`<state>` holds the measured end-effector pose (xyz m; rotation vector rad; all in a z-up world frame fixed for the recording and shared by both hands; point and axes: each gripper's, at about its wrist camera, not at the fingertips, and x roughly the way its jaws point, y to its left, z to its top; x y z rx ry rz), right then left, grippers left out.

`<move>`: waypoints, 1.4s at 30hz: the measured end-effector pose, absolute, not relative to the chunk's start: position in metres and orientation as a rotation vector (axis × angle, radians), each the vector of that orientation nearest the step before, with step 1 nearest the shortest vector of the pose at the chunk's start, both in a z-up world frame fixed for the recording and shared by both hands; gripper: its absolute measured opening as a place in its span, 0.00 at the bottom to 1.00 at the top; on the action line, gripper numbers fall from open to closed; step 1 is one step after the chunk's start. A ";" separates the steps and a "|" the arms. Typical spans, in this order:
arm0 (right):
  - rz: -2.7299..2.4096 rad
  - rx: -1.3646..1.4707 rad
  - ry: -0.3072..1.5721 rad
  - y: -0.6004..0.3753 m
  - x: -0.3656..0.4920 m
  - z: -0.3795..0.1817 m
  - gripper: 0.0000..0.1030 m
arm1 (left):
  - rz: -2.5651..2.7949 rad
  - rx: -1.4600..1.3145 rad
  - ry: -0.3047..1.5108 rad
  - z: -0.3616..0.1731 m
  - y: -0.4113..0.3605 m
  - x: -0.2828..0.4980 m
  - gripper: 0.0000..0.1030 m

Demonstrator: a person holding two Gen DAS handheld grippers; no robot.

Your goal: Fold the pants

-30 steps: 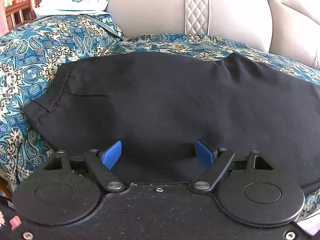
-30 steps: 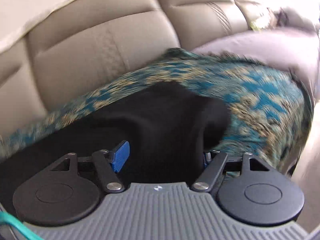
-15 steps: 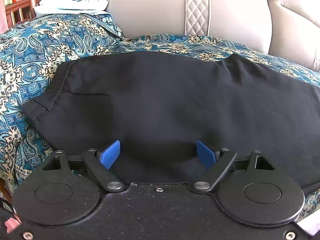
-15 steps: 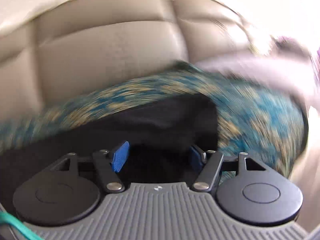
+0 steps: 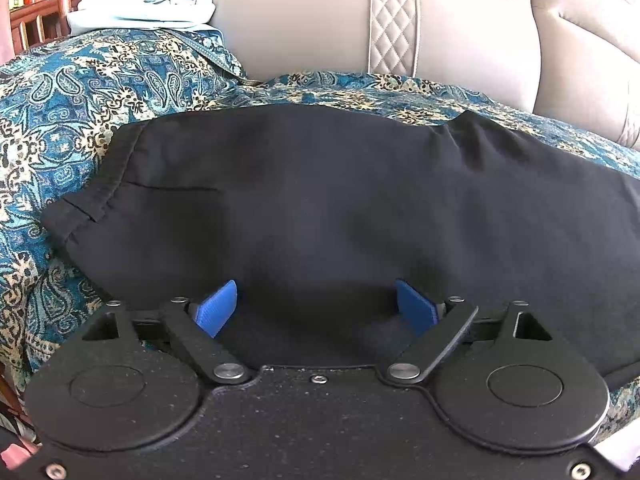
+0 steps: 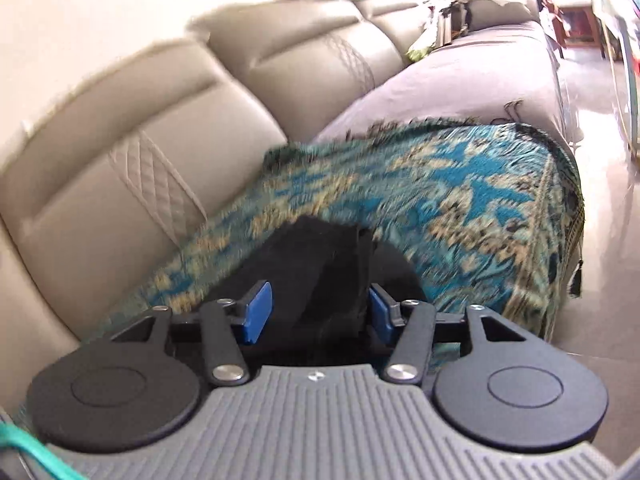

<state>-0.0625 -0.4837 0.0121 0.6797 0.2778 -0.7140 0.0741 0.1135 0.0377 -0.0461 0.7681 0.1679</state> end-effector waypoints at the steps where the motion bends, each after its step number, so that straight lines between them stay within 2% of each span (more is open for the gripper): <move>1: -0.710 0.716 0.236 -0.490 -0.074 0.013 0.61 | 0.165 -0.045 0.767 0.038 0.114 0.074 0.85; 5: -0.747 0.847 0.154 -0.517 -0.113 0.013 0.61 | 0.158 -0.044 0.764 0.037 0.115 0.074 0.85; 9: -0.775 0.808 0.249 -0.527 -0.122 0.014 0.61 | 0.157 -0.041 0.762 0.037 0.115 0.073 0.85; 14: -0.769 0.888 0.331 -0.531 -0.136 0.001 0.60 | 0.158 -0.040 0.761 0.036 0.115 0.073 0.86; 16: -0.774 0.849 0.358 -0.526 -0.135 0.001 0.55 | 0.160 -0.038 0.759 0.036 0.114 0.073 0.86; 21: -0.684 0.739 0.425 -0.508 -0.111 0.007 0.30 | 0.166 -0.039 0.763 0.036 0.114 0.074 0.87; 24: -0.654 0.721 0.492 -0.500 -0.093 0.003 0.31 | 0.166 -0.040 0.764 0.036 0.114 0.074 0.87; 26: -0.657 0.677 0.541 -0.496 -0.081 0.000 0.38 | 0.166 -0.039 0.764 0.036 0.114 0.074 0.87; 27: -0.665 0.634 0.550 -0.493 -0.077 -0.001 0.22 | 0.166 -0.039 0.765 0.036 0.114 0.074 0.87; 29: -0.703 0.534 0.576 -0.488 -0.068 0.000 0.08 | 0.165 -0.039 0.765 0.036 0.114 0.074 0.87; 32: -0.790 0.485 0.553 -0.493 -0.065 0.001 0.07 | 0.165 -0.039 0.768 0.036 0.115 0.075 0.88; 37: -0.843 0.679 0.377 -0.526 -0.091 -0.003 0.06 | 0.174 -0.037 0.771 0.036 0.115 0.074 0.88; 39: -0.855 0.724 0.313 -0.530 -0.106 -0.001 0.08 | 0.171 -0.031 0.772 0.040 0.111 0.073 0.78; 42: -0.802 0.796 0.294 -0.536 -0.118 0.001 0.15 | 0.123 0.014 0.736 0.050 0.094 0.067 0.76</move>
